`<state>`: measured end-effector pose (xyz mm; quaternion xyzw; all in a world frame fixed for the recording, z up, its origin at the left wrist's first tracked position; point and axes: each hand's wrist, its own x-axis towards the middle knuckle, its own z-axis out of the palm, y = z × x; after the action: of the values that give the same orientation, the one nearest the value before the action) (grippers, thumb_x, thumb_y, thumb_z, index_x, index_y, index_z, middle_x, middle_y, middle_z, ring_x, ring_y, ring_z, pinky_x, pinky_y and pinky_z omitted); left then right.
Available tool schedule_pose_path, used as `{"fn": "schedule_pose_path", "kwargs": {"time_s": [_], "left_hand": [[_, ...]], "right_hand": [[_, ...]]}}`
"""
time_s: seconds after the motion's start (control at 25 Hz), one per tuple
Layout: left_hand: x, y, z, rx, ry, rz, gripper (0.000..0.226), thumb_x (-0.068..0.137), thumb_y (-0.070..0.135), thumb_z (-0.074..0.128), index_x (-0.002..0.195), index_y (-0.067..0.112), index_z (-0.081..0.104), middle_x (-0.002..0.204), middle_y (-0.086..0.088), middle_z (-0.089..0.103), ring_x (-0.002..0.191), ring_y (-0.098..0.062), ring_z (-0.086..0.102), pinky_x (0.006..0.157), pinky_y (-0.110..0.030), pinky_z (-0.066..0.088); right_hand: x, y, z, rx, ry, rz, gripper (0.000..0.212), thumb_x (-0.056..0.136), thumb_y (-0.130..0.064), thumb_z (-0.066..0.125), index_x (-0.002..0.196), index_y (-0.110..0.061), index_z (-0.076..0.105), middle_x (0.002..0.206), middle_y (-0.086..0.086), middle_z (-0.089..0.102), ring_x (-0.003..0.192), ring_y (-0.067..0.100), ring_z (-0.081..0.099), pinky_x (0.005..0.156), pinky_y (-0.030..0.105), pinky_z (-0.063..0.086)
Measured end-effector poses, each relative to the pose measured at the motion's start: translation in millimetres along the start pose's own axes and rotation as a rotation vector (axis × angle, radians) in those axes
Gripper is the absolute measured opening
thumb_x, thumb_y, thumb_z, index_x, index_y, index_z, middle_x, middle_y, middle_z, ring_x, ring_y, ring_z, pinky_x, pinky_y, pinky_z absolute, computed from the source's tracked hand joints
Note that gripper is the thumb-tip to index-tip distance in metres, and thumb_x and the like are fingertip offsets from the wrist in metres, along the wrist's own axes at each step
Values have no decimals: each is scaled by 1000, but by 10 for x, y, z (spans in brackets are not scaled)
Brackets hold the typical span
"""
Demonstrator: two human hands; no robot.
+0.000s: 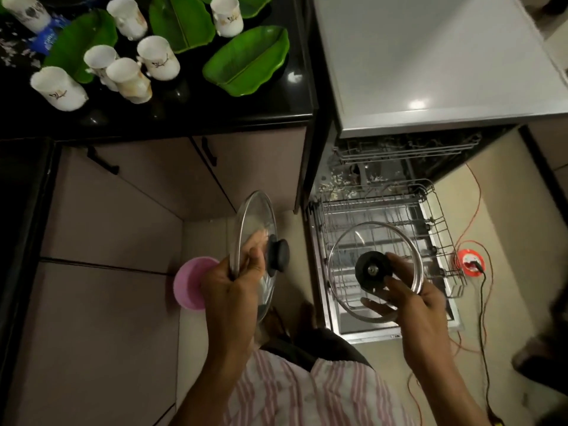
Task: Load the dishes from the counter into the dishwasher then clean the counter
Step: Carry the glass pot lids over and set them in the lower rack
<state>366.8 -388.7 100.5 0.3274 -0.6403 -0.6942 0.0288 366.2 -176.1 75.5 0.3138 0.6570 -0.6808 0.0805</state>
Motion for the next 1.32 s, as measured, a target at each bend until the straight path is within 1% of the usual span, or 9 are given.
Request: {"fn": "schedule_pose_path", "kwargs": {"time_s": [0.12, 0.28, 0.44, 0.64, 0.76, 0.92, 1.08, 1.2, 1.32], "left_hand": [[-204, -92, 121, -22, -22, -4, 23, 96, 19, 58, 94, 33, 76, 98, 4, 74, 97, -15, 67, 85, -33, 49], [-498, -217, 349, 3, -50, -9, 31, 95, 23, 59, 74, 38, 74, 87, -4, 63, 80, -17, 57, 71, -29, 46], [-898, -401, 746, 56, 3, 15, 23, 95, 19, 60, 80, 33, 71, 74, 11, 68, 70, 1, 62, 64, -16, 49], [-1442, -682, 1285, -14, 42, -43, 25, 95, 20, 60, 75, 31, 70, 73, 14, 67, 72, 1, 63, 65, -17, 49], [-1679, -815, 1535, -30, 50, -80, 23, 94, 18, 60, 78, 30, 71, 74, 14, 70, 75, 1, 66, 62, -14, 51], [-1762, -960, 1723, 39, 20, -122, 15, 93, 21, 61, 81, 26, 70, 70, 12, 71, 69, 1, 68, 55, -10, 49], [-1535, -1253, 1881, 116, -80, -178, 17, 91, 28, 60, 77, 30, 69, 79, 10, 71, 77, -5, 68, 67, -16, 51], [-1322, -1493, 2015, 151, -152, -199, 22, 92, 29, 60, 74, 30, 72, 85, 1, 65, 82, -15, 61, 77, -26, 49], [-1140, -1735, 2285, 182, -208, -202, 27, 93, 27, 58, 78, 42, 75, 87, 8, 68, 87, -8, 64, 78, -23, 49]], "right_hand": [[-109, 110, -277, -1, 30, 6, 39, 97, 4, 44, 114, -22, 68, 102, 6, 74, 92, 28, 72, 74, 47, 59], [-118, 212, -714, -26, 33, 17, 38, 97, 3, 45, 117, -21, 67, 106, 9, 73, 96, 28, 71, 75, 46, 59], [-92, 218, -1285, -64, -5, 17, 38, 99, 2, 43, 121, -20, 64, 105, 5, 73, 94, 24, 72, 69, 36, 61], [13, 236, -1976, -142, -61, 34, 37, 99, -1, 44, 107, -31, 64, 89, -10, 75, 89, 14, 72, 70, 34, 59], [81, 271, -2313, -169, -67, 57, 36, 98, -2, 45, 108, -31, 63, 99, -4, 72, 93, 18, 70, 76, 40, 58], [199, 359, -2546, -157, -46, 118, 32, 99, -2, 44, 116, -21, 61, 103, 3, 68, 97, 21, 67, 69, 34, 58], [359, 578, -2598, -144, 24, 151, 31, 98, -1, 46, 100, -28, 60, 104, 5, 68, 94, 19, 68, 62, 25, 60], [497, 785, -2621, -97, 66, 170, 30, 97, 0, 47, 105, -25, 62, 98, 0, 70, 85, 18, 72, 63, 29, 59], [659, 1063, -2681, -97, 117, 215, 23, 96, -1, 49, 98, -19, 62, 83, 2, 73, 74, 13, 73, 63, 35, 58]]}}
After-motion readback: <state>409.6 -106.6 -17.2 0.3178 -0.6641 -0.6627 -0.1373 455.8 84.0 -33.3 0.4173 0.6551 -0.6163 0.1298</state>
